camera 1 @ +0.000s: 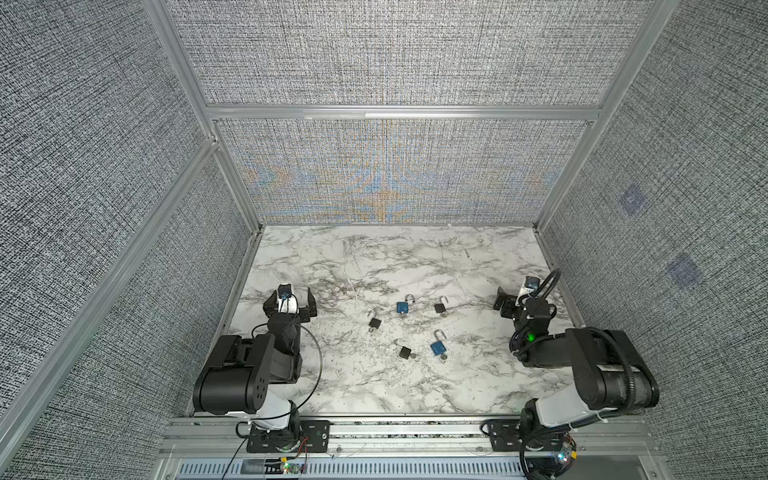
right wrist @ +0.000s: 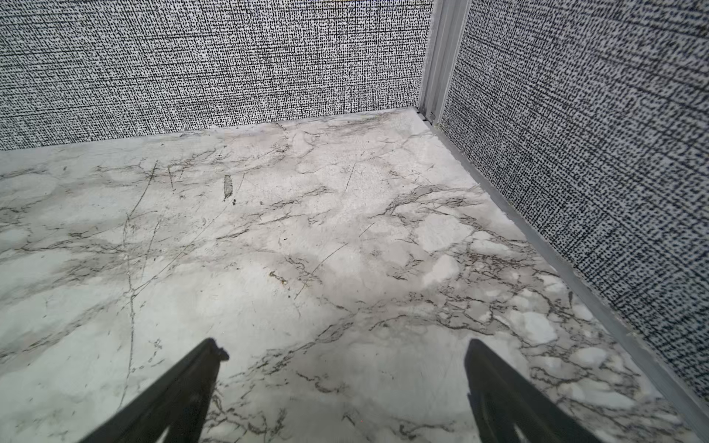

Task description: Lock with the key

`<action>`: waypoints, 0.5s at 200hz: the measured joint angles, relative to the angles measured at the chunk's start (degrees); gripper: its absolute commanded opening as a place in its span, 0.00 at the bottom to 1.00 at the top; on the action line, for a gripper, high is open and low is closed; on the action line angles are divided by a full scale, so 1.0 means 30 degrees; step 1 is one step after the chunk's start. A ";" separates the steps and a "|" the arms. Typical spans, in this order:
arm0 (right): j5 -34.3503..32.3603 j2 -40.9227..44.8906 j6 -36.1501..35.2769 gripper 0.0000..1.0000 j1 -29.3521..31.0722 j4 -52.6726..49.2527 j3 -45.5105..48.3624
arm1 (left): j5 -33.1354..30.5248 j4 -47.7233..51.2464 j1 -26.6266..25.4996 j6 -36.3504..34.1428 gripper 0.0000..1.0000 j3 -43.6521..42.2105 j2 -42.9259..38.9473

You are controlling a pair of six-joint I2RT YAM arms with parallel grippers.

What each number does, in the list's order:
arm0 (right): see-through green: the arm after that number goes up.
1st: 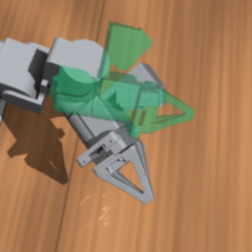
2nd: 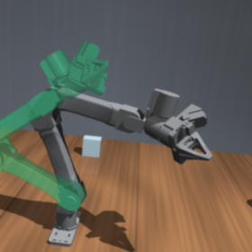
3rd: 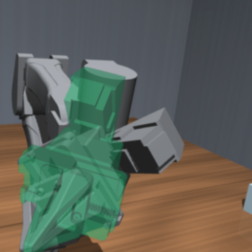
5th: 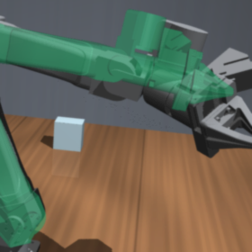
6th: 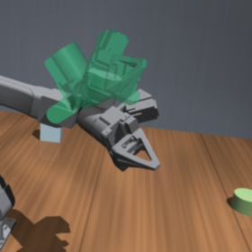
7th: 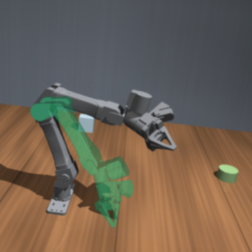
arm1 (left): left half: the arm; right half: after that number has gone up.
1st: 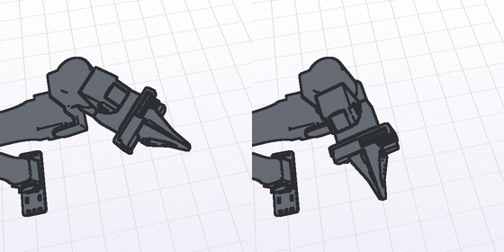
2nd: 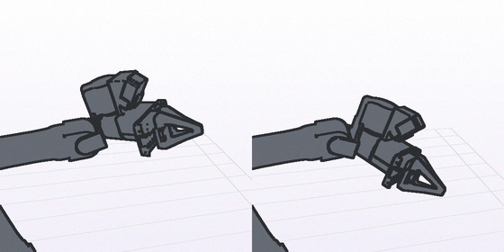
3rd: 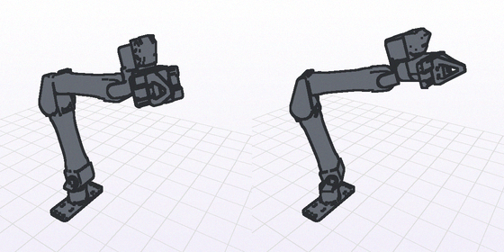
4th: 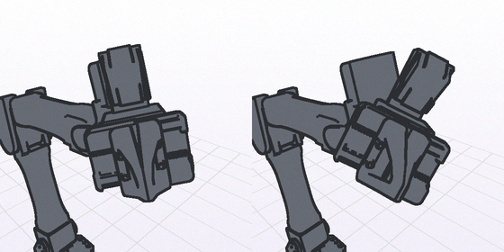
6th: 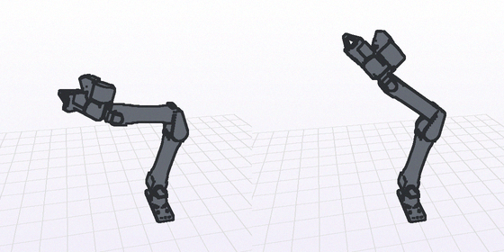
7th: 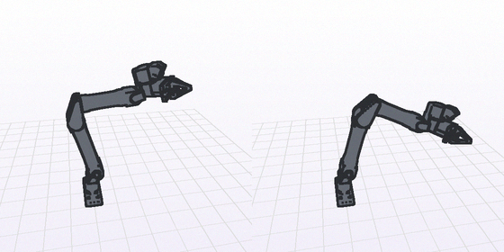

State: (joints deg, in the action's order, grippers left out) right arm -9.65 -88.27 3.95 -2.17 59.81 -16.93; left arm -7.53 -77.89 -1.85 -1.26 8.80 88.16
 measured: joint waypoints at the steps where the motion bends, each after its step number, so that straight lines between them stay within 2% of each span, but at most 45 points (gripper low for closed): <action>1: 0.0000 0.0000 0.0000 0.99 0.0000 0.0000 0.0000 | 0.0000 0.0000 0.0000 0.0000 0.99 0.0000 0.0000; 100: -0.0066 0.0000 -0.0015 0.99 0.0095 0.0000 0.0000 | 0.0007 0.0000 0.0000 -0.0007 0.99 -0.0007 0.0000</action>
State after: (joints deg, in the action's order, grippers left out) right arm -9.85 -88.27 3.90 -1.89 59.81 -16.93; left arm -7.51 -77.89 -1.85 -1.28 8.78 88.16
